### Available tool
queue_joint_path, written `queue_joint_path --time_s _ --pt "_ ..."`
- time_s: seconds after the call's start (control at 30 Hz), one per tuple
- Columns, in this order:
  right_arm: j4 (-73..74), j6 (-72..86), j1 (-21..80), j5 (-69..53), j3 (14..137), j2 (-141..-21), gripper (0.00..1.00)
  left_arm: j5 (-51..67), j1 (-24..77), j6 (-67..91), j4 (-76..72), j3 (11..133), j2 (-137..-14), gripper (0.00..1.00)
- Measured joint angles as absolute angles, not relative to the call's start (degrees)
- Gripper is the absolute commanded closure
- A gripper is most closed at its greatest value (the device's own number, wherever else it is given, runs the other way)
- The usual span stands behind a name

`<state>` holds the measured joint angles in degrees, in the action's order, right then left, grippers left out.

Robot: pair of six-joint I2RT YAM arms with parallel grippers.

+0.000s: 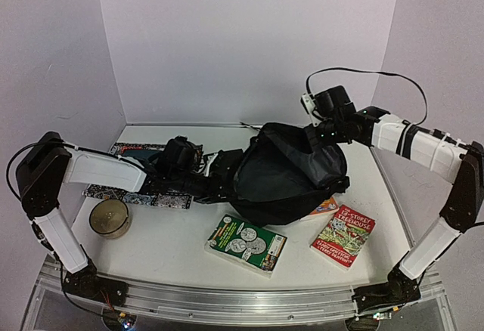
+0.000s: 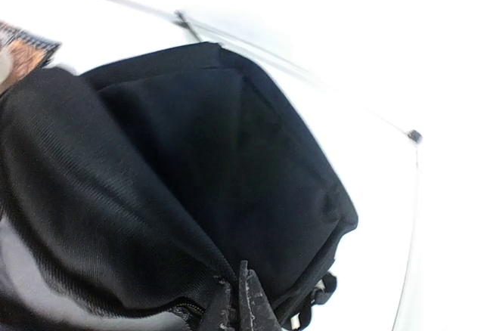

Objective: Pack the student bag
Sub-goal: Open the largest pocket of the student bag, then place the largest pocket of the student bag.

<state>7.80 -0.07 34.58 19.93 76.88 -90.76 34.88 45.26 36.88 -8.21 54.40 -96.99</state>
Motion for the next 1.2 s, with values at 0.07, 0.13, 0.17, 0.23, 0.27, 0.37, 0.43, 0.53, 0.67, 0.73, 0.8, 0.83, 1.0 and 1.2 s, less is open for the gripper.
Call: queue_joint_path --time_s 0.07,0.13,0.17,0.23,0.27,0.37,0.43,0.53,0.67,0.73,0.8,0.83,1.0,1.2 --pt "8.35 0.6 31.42 17.29 77.1 -90.52 1.0 34.95 46.05 36.4 -8.59 55.17 -97.35 1.0" --pt "8.77 1.33 29.03 14.82 77.14 -90.82 0.99 35.03 46.86 36.03 -9.05 56.2 -98.01 0.98" --pt "8.84 1.62 28.15 13.86 77.14 -91.16 0.97 35.05 47.24 35.94 -9.21 56.74 -98.46 0.98" --pt "8.4 2.28 26.95 12.44 77.15 -92.66 0.92 35.04 47.93 35.9 -9.32 57.7 -99.69 0.96" --pt "7.94 2.49 26.63 12.04 77.16 -93.7 0.88 35.03 48.19 35.92 -9.28 58.12 -100.43 0.95" --pt "6.84 3.17 25.92 11.2 77.17 -97.23 0.75 34.49 48.7 36.05 -9.01 58.74 -102.2 0.87" --pt "6.09 3.53 25.49 10.99 77.13 -99.27 0.7 33.88 48.79 36.06 -8.94 58.8 -102.57 0.78" --pt "5.38 4.35 25.08 11.15 77.1 -100.58 0.61 32.43 48.82 35.74 -9.04 58.89 -102.59 0.64" --pt "4.67 4.78 25.04 11.16 77.04 -100.55 0.49 29.99 48.82 35.31 -8.91 58.83 -102.48 0.41" --pt "4.49 4.94 25.0 11.17 76.67 -100.31 0.45 28.34 48.82 34.56 -8.34 58.62 -101.92 0.32" --pt "4.45 5.05 24.99 11.52 75.94 -99.59 0.4 26.87 48.61 34.29 -7.22 57.92 -100.56 0.25" --pt "4.46 5.26 25.04 12.05 75.75 -99.16 0.39 26.28 48.37 33.97 -6.44 57.42 -99.53 0.22" --pt "5.21 6.18 25.06 16.15 75.59 -98.03 0.34 23.0 46.42 31.27 -1.72 54.83 -93.78 0.08" --pt "6.6 8.13 25.06 17.8 75.39 -96.96 0.13 20.71 44.03 28.3 4.0 51.04 -87.93 0.0"
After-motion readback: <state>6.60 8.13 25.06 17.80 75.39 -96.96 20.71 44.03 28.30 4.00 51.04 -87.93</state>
